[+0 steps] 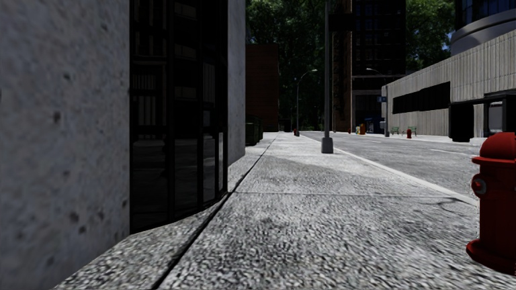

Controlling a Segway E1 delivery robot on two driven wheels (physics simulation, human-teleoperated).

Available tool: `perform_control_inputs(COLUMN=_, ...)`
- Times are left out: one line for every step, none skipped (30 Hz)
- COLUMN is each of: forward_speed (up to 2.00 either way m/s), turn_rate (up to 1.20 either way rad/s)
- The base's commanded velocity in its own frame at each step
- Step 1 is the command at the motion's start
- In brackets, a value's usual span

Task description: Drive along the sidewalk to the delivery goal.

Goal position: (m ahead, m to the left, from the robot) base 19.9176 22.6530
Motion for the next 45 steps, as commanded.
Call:
perform_control_inputs(forward_speed=1.26, turn_rate=0.00)
perform_control_inputs(forward_speed=1.26, turn_rate=0.00)
perform_control_inputs(forward_speed=1.26, turn_rate=0.00)
perform_control_inputs(forward_speed=1.26, turn_rate=0.00)
perform_control_inputs(forward_speed=1.26, turn_rate=0.00)
perform_control_inputs(forward_speed=1.26, turn_rate=0.00)
perform_control_inputs(forward_speed=1.26, turn_rate=0.00)
perform_control_inputs(forward_speed=1.26, turn_rate=0.00)
perform_control_inputs(forward_speed=1.26, turn_rate=0.00)
perform_control_inputs(forward_speed=1.26, turn_rate=0.00)
perform_control_inputs(forward_speed=1.26, turn_rate=0.00)
perform_control_inputs(forward_speed=1.26, turn_rate=-0.13)
perform_control_inputs(forward_speed=1.26, turn_rate=-0.35)
perform_control_inputs(forward_speed=1.26, turn_rate=-0.56)
perform_control_inputs(forward_speed=1.26, turn_rate=-0.68)
perform_control_inputs(forward_speed=1.26, turn_rate=-0.72)
perform_control_inputs(forward_speed=1.26, turn_rate=-0.72)
perform_control_inputs(forward_speed=1.26, turn_rate=-0.72)
perform_control_inputs(forward_speed=1.26, turn_rate=0.00)
perform_control_inputs(forward_speed=1.26, turn_rate=0.00)
perform_control_inputs(forward_speed=1.26, turn_rate=0.00)
perform_control_inputs(forward_speed=1.26, turn_rate=0.00)
perform_control_inputs(forward_speed=1.26, turn_rate=0.00)
perform_control_inputs(forward_speed=1.26, turn_rate=0.00)
perform_control_inputs(forward_speed=1.26, turn_rate=0.00)
perform_control_inputs(forward_speed=1.26, turn_rate=0.00)
perform_control_inputs(forward_speed=1.26, turn_rate=0.00)
perform_control_inputs(forward_speed=1.26, turn_rate=0.00)
perform_control_inputs(forward_speed=1.26, turn_rate=0.00)
perform_control_inputs(forward_speed=1.26, turn_rate=0.00)
perform_control_inputs(forward_speed=1.26, turn_rate=0.00)
perform_control_inputs(forward_speed=1.26, turn_rate=0.00)
perform_control_inputs(forward_speed=1.26, turn_rate=0.00)
perform_control_inputs(forward_speed=1.26, turn_rate=0.00)
perform_control_inputs(forward_speed=1.26, turn_rate=0.00)
perform_control_inputs(forward_speed=1.26, turn_rate=0.00)
perform_control_inputs(forward_speed=1.26, turn_rate=0.00)
perform_control_inputs(forward_speed=1.26, turn_rate=0.00)
perform_control_inputs(forward_speed=1.26, turn_rate=0.00)
perform_control_inputs(forward_speed=1.27, turn_rate=0.00)
perform_control_inputs(forward_speed=1.29, turn_rate=0.00)
perform_control_inputs(forward_speed=1.31, turn_rate=0.00)
perform_control_inputs(forward_speed=1.34, turn_rate=0.00)
perform_control_inputs(forward_speed=1.39, turn_rate=0.00)
perform_control_inputs(forward_speed=1.41, turn_rate=0.00)
